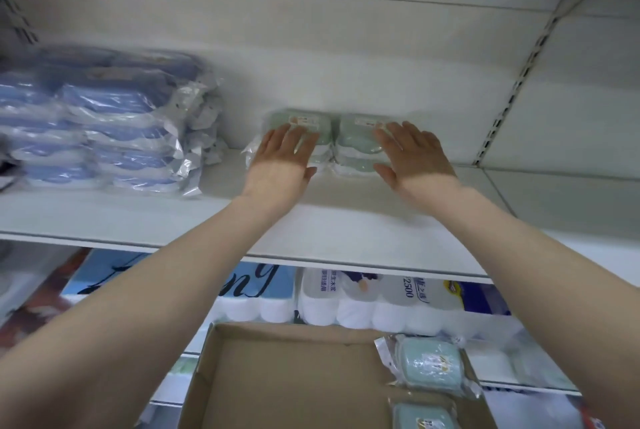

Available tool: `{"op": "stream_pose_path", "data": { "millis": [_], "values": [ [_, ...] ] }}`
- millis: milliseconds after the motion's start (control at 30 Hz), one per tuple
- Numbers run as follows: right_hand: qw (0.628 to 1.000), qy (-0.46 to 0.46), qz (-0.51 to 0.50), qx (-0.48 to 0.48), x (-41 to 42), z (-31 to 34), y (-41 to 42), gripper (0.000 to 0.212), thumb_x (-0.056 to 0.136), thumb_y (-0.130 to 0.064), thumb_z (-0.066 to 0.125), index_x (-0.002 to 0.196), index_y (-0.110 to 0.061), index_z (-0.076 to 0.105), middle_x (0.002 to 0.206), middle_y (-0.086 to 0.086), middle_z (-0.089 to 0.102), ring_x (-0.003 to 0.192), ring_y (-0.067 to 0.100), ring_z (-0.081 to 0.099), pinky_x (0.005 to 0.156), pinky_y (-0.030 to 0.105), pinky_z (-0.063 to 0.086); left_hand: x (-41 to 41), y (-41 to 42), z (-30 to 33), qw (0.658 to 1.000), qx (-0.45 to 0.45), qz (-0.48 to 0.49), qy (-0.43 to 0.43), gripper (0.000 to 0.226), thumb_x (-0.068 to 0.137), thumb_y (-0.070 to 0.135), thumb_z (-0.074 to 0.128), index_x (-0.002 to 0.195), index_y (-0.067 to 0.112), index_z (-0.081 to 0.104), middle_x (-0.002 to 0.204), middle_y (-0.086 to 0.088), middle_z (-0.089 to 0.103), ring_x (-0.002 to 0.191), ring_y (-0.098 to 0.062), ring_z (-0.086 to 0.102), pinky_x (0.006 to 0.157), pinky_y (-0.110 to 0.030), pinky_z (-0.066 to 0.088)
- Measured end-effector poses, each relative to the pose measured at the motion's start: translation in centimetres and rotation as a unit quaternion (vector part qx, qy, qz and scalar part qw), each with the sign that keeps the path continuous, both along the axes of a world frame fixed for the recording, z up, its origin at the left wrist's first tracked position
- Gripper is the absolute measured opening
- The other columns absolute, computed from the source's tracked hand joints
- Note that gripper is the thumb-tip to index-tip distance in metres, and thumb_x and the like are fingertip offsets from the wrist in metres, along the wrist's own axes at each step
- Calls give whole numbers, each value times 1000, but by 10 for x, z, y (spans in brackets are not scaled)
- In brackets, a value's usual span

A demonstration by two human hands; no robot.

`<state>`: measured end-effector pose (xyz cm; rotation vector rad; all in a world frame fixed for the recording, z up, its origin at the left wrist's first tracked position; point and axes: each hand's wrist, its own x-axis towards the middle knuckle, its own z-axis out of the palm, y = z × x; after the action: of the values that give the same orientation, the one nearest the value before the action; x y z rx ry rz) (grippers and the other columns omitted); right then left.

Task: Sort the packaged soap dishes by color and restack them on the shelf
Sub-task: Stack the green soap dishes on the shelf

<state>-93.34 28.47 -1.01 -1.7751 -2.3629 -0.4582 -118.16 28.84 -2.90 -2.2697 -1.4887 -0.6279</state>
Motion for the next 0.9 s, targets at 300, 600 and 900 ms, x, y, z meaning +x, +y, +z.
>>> {"op": "stream_pose_path", "data": {
  "millis": [300,600,900],
  "values": [
    [996,53,41,56,43,-36,-146,51,94,-38,41,137,-11,50,141,19,49,116,41,54,96,48,43,26,-125,-33,997,-2,-56,-59,44,87,21,66,127,6,57,126,-17,57,121,-39,49,100,-48,45],
    [997,63,50,-2,114,-157,-265,43,95,-27,52,134,-10,55,134,17,53,111,36,53,91,46,46,83,-241,-131,989,-20,-119,-83,39,86,15,62,124,5,58,125,-15,56,118,-36,51,104,-44,40],
    [969,113,-28,-216,145,-280,-280,46,96,-28,52,137,-7,49,137,22,50,122,41,50,97,50,45,126,-296,-272,944,-309,-93,-67,51,84,23,67,132,17,52,134,-6,49,123,-29,47,85,-43,55]
  ]
}}
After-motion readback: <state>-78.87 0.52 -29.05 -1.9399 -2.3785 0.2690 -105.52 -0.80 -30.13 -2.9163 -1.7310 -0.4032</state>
